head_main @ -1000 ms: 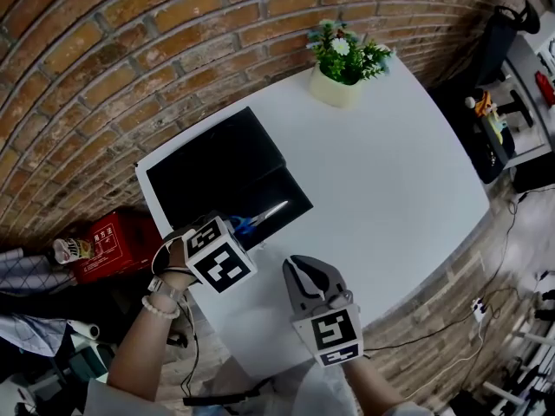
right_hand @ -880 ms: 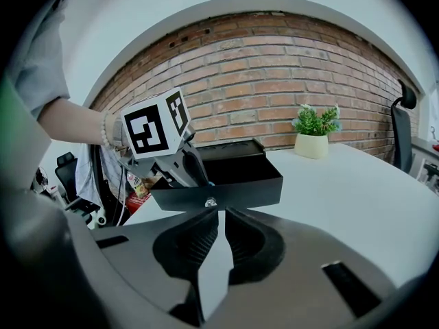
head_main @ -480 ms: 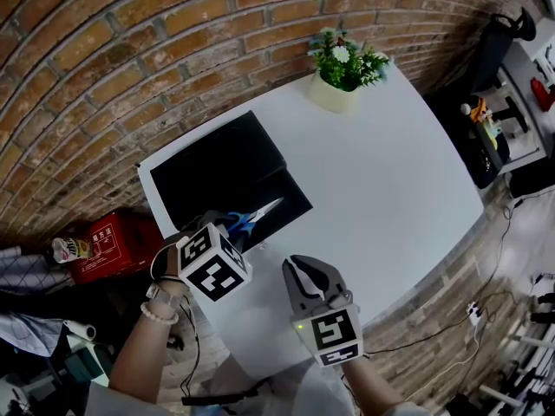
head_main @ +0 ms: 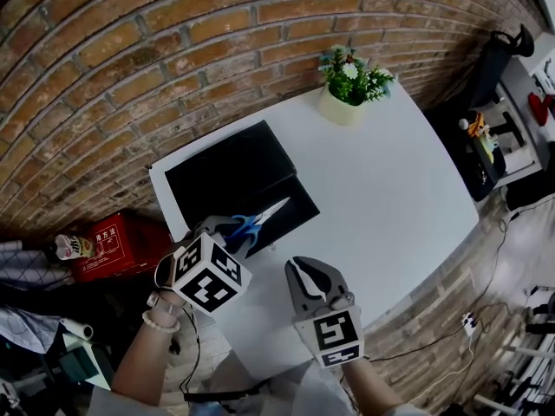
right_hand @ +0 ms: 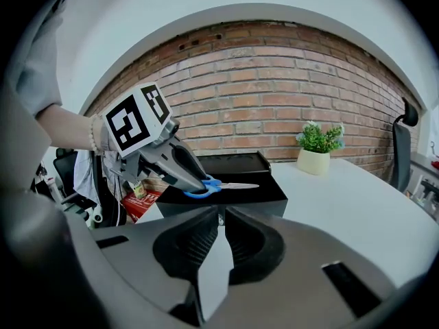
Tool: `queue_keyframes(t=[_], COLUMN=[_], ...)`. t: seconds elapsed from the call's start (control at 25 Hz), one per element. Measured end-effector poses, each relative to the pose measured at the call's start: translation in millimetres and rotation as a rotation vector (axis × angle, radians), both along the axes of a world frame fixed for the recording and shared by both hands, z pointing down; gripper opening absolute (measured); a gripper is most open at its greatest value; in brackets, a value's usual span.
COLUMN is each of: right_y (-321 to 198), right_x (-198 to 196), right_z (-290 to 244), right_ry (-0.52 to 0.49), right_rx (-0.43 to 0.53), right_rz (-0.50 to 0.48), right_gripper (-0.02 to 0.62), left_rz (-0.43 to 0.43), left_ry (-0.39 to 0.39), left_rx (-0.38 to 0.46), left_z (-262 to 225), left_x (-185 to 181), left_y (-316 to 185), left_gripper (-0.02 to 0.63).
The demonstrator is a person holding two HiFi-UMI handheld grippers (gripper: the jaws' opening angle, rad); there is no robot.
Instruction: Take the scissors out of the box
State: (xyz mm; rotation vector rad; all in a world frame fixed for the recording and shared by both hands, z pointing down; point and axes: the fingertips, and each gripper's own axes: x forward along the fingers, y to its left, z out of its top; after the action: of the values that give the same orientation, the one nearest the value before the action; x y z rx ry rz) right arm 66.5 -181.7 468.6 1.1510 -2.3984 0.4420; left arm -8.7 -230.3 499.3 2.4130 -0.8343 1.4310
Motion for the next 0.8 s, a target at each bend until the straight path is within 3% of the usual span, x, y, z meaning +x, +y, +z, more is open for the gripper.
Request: queue_keyframes(t=[0.48, 0.8], right_y=[9.2, 18.8], right_x=[-5.8, -12.2], right_z=[-32.2, -68.2], right_ry=[0.025, 0.028], right_rx=[0.051, 0.125], right_rz=[0.015, 0.018], right_gripper=[0.058, 0.058], left_rz=[-0.106, -0.138], left_ry=[0.193, 0.267], left_rx=[0.156, 0.278], left_z=[-49.0, -99.0], left_x=[-11.9, -23.4], left_y=[6.7, 27.7], left_gripper=[0.091, 0.091])
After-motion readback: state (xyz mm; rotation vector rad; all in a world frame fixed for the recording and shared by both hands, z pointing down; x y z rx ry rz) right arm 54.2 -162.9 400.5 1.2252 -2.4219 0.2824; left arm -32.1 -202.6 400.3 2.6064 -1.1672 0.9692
